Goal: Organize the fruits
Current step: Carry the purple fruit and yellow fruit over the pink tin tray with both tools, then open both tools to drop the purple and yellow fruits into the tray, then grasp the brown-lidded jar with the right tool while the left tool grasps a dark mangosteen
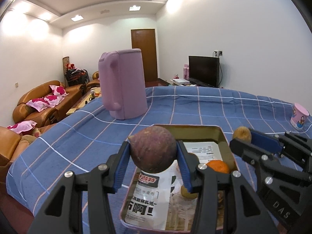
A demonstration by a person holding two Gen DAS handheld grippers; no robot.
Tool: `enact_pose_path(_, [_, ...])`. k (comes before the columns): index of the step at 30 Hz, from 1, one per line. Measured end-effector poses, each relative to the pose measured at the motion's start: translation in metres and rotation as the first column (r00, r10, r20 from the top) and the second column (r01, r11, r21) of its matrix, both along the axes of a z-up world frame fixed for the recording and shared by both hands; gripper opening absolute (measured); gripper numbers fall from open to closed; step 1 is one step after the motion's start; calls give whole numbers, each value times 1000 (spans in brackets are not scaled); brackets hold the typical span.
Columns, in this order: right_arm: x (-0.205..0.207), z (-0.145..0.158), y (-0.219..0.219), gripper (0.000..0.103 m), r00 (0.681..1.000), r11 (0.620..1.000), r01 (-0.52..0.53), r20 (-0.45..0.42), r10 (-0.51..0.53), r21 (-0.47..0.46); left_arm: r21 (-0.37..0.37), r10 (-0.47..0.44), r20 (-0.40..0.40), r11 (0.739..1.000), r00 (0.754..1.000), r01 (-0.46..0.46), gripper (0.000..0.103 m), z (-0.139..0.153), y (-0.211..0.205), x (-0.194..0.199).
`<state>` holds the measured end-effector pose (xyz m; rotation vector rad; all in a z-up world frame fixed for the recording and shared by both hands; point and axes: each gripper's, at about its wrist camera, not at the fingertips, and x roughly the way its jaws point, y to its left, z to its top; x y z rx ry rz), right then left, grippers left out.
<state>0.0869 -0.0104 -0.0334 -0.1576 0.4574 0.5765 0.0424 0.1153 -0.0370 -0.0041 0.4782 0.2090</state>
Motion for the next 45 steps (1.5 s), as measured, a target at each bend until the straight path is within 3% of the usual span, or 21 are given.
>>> enact_pose_path(9, [5,-14,17,28,997,998,-44,-58,41,-43,-25,16,-63,1000,998,-18,50,-13,16,9])
enact_pose_path(21, [12,-27,28,29,983,991,-115,-149,103,-75,-8,19,-54,1000,998,-20,55,-12,14,4])
enact_pose_path(23, [13,-27,25,34,983,992,-107,-159,95,-64,-16,24,-45,1000,999,-25,60,-9,16,1])
enact_pose_path(24, [14,-27,24,41,982,993,-101,-164,91,-59,-23,25,-35,999,999,-26,69,-7,16,-2])
enact_pose_path(25, [14,-27,23,55,982,993,-102,-168,92,-55,-23,28,-23,999,999,-28,77,-5,16,-5])
enact_pose_path(27, [12,-25,22,63,983,994,-102,-155,94,-48,-11,23,3,1000,1000,-23,79,0,12,-10])
enact_pose_path(30, [5,-22,23,63,986,993,-107,-132,99,-53,8,9,35,1000,999,-10,79,9,4,-18])
enact_pose_path(33, [-1,-20,19,63,989,993,-101,-113,95,-55,-5,18,59,1000,998,-18,85,16,3,-21])
enact_pose_path(41, [-15,-9,-52,63,998,999,23,-57,-26,-47,-31,-14,65,999,998,16,87,25,-18,-20])
enact_pose_path(45, [-9,-6,-112,63,982,985,168,-80,-170,-33,-14,-78,41,997,996,79,87,22,-52,-13])
